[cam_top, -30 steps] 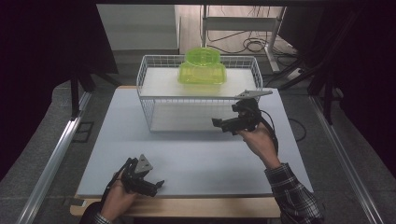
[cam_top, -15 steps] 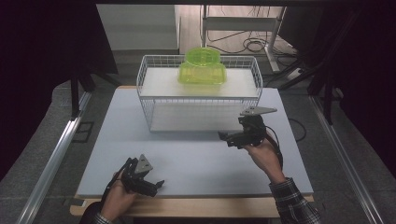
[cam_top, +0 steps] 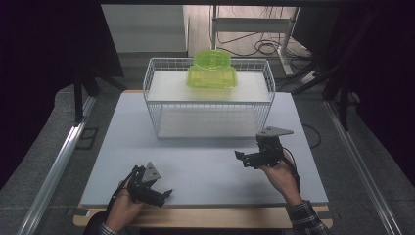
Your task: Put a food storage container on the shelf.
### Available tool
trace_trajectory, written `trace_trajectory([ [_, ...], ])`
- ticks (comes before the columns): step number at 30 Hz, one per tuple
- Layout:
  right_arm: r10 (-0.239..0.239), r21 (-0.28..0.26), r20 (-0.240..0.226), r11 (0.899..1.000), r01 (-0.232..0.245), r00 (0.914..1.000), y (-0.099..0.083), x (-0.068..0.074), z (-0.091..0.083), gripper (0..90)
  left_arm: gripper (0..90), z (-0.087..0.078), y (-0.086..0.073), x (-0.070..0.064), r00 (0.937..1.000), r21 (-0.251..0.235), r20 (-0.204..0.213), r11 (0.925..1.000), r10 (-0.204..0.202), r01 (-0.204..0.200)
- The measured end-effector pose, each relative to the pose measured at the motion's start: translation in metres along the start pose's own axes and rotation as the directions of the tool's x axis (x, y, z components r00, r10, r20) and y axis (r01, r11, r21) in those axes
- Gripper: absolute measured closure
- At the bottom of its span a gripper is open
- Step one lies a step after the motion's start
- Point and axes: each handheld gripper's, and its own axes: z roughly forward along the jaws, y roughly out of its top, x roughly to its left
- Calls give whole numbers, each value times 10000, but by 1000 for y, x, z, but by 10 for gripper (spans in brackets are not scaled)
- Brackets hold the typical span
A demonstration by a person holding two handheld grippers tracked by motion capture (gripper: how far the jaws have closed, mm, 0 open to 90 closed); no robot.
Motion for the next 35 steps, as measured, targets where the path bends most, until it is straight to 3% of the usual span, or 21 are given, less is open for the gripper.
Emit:
trace_trajectory([
  [14, -26, 447, 565, 9990, 1, 9984, -36, -4, 5, 0, 2, 1, 0, -1, 9999, 47, -46, 9999, 145, -145],
  [35, -141, 1630, 623, 9866, 38, 9980, -74, -4, 18, 0, 1, 2, -1, -1, 9999, 88, 5, 9998, 155, -155],
])
